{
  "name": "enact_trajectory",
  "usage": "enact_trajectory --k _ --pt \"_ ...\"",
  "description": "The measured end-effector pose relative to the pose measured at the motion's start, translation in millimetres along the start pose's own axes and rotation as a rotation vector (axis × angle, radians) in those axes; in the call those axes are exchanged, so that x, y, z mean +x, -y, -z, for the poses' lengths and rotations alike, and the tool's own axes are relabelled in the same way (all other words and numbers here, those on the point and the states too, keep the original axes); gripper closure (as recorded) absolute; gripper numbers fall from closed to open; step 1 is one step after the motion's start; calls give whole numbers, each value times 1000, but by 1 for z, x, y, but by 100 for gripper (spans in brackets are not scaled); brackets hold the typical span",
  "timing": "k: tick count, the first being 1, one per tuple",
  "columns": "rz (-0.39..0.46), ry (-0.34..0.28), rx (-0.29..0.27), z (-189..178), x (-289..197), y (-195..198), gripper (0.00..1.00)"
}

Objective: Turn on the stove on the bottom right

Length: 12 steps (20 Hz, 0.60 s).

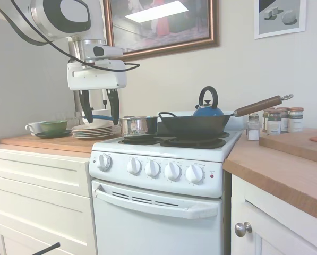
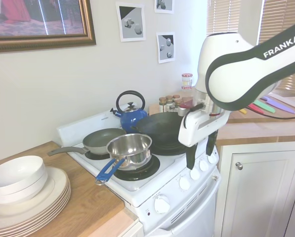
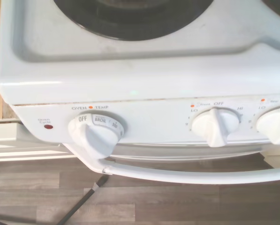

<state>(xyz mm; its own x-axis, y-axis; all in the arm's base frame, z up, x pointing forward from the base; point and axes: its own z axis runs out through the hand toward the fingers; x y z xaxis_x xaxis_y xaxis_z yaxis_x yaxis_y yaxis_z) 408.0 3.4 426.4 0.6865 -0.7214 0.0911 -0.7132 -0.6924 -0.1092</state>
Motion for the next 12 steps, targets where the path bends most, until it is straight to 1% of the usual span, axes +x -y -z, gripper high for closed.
enact_trajectory --k 5,10,12 --pt "-4 0 -8 -6 6 -3 0" --pt "-22 24 -11 -31 29 -17 0" --pt "-26 44 -18 -42 43 -27 0"
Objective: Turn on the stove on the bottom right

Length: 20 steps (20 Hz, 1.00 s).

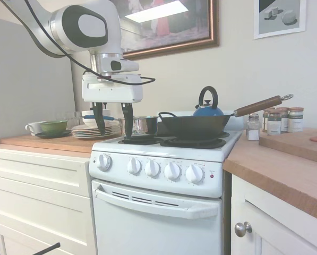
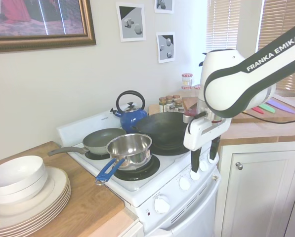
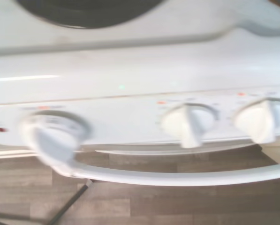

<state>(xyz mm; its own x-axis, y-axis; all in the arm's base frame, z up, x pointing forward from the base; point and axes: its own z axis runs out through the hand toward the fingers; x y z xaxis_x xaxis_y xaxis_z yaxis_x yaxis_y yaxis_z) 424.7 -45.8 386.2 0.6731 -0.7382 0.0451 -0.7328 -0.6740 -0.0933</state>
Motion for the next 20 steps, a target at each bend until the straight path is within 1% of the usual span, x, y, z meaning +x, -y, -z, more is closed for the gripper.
enact_trajectory --k 4,9,10,15,20 --pt "-9 35 -24 -20 40 -14 0" --pt "-15 58 -64 -39 91 -17 0" --pt "-14 63 -71 -41 101 -18 100" --pt "7 84 -111 -47 138 -27 100" --pt "27 83 -155 -53 149 -38 100"
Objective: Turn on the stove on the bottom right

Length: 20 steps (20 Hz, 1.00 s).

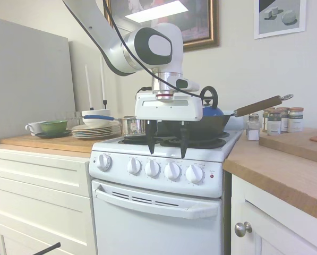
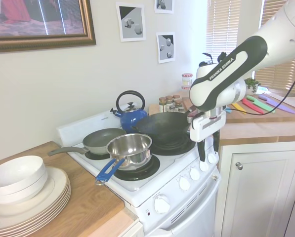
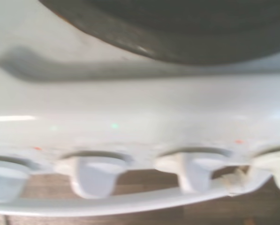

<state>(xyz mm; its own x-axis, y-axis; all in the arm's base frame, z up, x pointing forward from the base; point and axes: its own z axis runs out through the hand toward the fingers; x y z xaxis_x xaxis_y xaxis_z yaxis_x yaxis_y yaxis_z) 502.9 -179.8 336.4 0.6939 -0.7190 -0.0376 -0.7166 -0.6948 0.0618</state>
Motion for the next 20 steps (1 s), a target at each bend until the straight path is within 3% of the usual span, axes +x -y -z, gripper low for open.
enact_trajectory --k 6,20 --pt "-10 -7 -14 0 10 -21 100" --pt "-17 -62 -50 -4 20 -30 100"
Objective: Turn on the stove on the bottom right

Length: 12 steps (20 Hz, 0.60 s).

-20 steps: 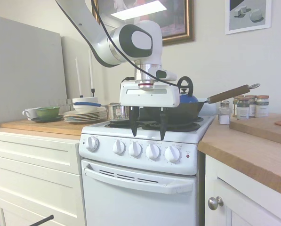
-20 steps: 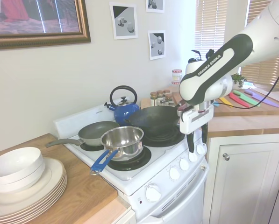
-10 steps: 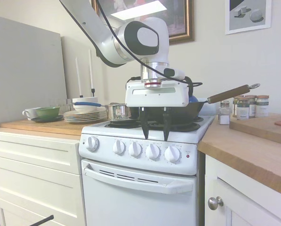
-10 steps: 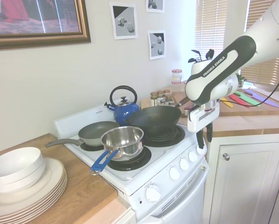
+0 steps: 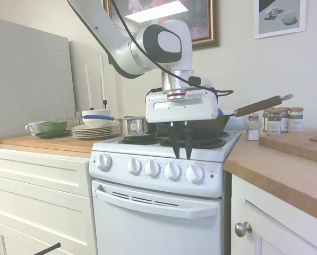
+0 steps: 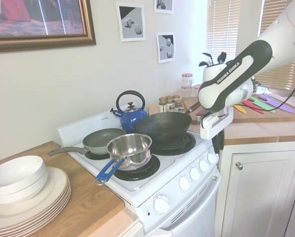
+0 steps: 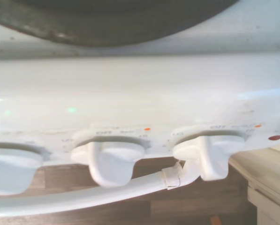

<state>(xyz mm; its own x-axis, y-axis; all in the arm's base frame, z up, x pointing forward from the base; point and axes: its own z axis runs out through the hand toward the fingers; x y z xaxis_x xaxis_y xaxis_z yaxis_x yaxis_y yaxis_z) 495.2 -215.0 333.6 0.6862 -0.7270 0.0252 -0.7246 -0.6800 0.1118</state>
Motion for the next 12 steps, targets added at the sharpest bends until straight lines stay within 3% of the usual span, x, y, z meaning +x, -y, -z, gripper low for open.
enact_trajectory --k 12 --pt "-36 -42 -21 -25 11 -1 100"
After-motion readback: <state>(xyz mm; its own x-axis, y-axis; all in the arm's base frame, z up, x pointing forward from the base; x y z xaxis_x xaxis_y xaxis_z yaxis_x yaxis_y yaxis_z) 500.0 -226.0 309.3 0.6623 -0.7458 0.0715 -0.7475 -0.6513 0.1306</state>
